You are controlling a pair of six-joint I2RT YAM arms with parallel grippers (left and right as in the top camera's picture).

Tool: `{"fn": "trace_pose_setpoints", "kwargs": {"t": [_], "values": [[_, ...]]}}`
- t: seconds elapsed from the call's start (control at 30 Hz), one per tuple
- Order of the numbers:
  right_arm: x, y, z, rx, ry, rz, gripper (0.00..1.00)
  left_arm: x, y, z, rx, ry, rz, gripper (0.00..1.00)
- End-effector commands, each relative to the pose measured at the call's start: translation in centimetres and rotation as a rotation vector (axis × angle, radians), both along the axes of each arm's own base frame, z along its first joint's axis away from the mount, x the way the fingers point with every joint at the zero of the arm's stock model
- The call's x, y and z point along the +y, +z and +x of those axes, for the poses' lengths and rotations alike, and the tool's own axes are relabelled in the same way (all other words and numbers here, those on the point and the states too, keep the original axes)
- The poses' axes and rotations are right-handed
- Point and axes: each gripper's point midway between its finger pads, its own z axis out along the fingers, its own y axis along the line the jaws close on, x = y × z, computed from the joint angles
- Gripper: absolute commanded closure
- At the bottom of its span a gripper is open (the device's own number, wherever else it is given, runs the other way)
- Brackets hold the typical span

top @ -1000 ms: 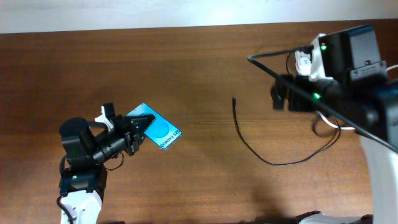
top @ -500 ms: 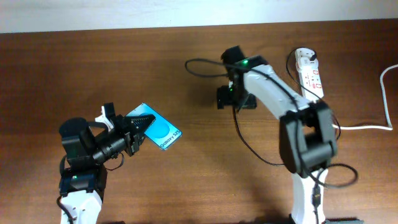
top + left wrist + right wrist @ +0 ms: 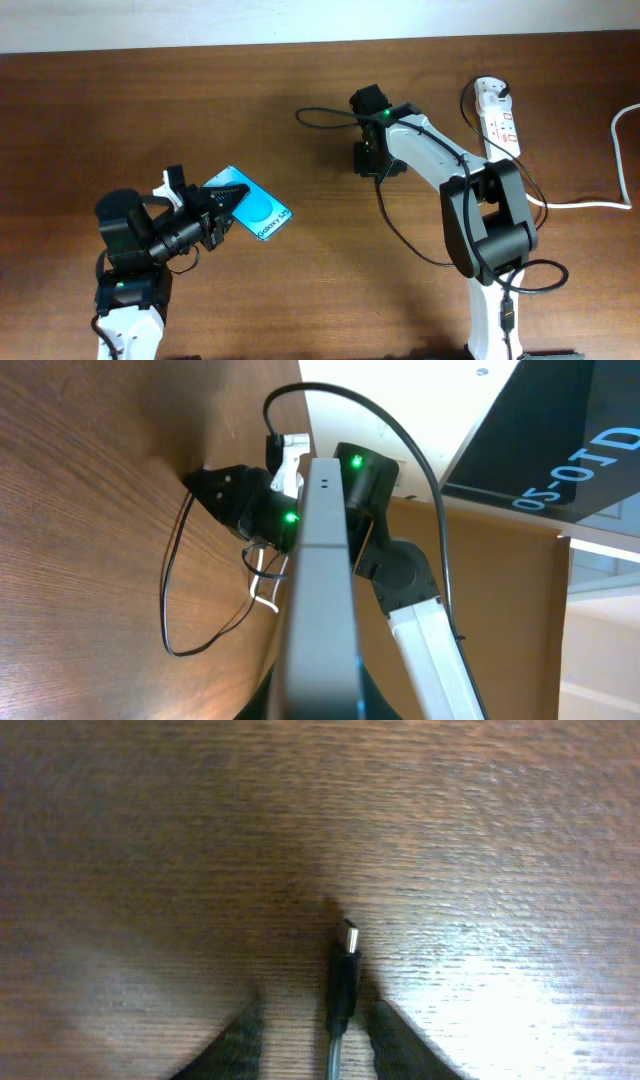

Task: Plug charger to phone and switch on socket
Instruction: 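Lower the right gripper and grasp the cable near the USB-C tip, then carry the USB-C tip left toward the phone's bottom port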

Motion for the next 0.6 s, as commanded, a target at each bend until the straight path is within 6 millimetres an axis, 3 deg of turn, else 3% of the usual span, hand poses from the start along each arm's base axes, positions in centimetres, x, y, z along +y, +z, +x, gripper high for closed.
{"fn": "trace_pose_setpoints", "kwargs": {"t": [0.0,0.03,0.23,0.27,0.33,0.57], "values": [[-0.3,-3.3,-2.7,0.113,-0.005,0.005,0.89,0.1,0.7,0.1,-0.039,-0.005,0.013,1.0],[-0.3,-3.3,-2.7,0.113,-0.005,0.005,0.96,0.1,0.7,0.1,-0.039,-0.005,0.013,1.0],[0.9,-2.2,-2.3,0.128,0.027,0.128,0.96,0.1,0.7,0.1,-0.039,-0.006,0.013,1.0],[2.1,-0.5,-2.0,0.134,0.08,0.238,0.96,0.1,0.7,0.1,-0.039,-0.005,0.013,1.0],[2.6,2.3,-2.0,0.139,0.123,0.366,0.96,0.1,0.7,0.1,-0.039,-0.005,0.013,1.0],[1.8,10.4,-5.5,0.21,0.263,0.923,0.96,0.2,0.7,0.3,-0.039,0.005,0.018,1.0]]}}
